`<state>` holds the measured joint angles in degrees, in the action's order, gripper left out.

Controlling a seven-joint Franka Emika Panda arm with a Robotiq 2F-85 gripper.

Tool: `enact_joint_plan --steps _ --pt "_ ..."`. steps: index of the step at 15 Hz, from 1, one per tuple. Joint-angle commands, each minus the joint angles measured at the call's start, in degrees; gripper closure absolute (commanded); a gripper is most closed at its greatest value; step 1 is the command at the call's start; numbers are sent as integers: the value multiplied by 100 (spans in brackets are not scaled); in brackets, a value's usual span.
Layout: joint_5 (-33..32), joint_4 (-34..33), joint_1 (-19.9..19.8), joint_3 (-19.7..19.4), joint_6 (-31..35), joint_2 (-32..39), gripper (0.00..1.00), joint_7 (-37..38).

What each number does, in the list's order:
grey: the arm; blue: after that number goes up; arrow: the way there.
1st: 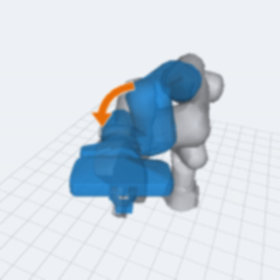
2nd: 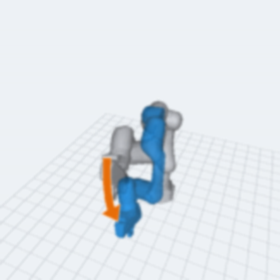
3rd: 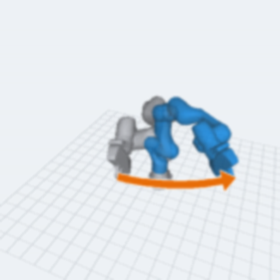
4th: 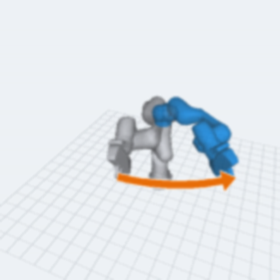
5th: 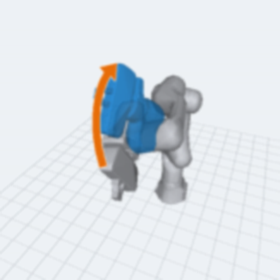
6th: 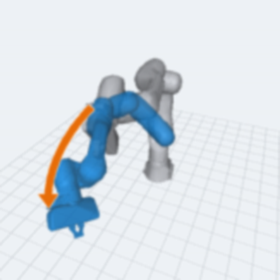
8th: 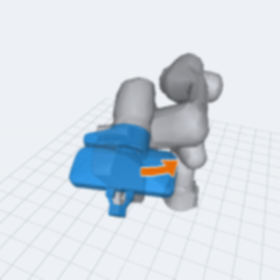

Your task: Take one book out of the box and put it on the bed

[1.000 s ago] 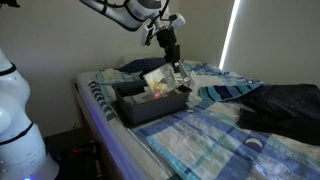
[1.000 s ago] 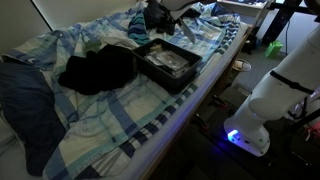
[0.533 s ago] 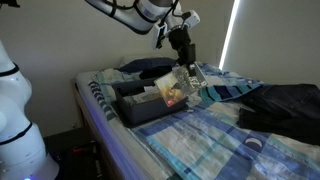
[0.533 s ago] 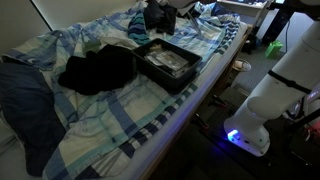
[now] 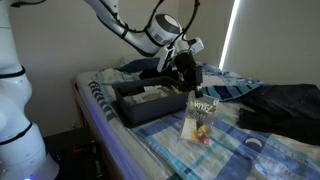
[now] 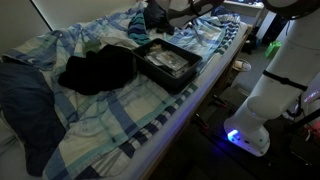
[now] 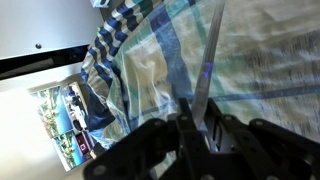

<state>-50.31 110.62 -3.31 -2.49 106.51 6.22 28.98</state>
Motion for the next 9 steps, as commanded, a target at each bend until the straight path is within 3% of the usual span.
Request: enact_joint_plan --steps 1,6,8,9 --pt "-154 172 57 -70 31 216 79 232" --pt "-21 292 45 -117 25 409 77 233" --pt "71 258 30 -141 4 425 52 212" --pt "138 234 21 -153 0 419 49 188"
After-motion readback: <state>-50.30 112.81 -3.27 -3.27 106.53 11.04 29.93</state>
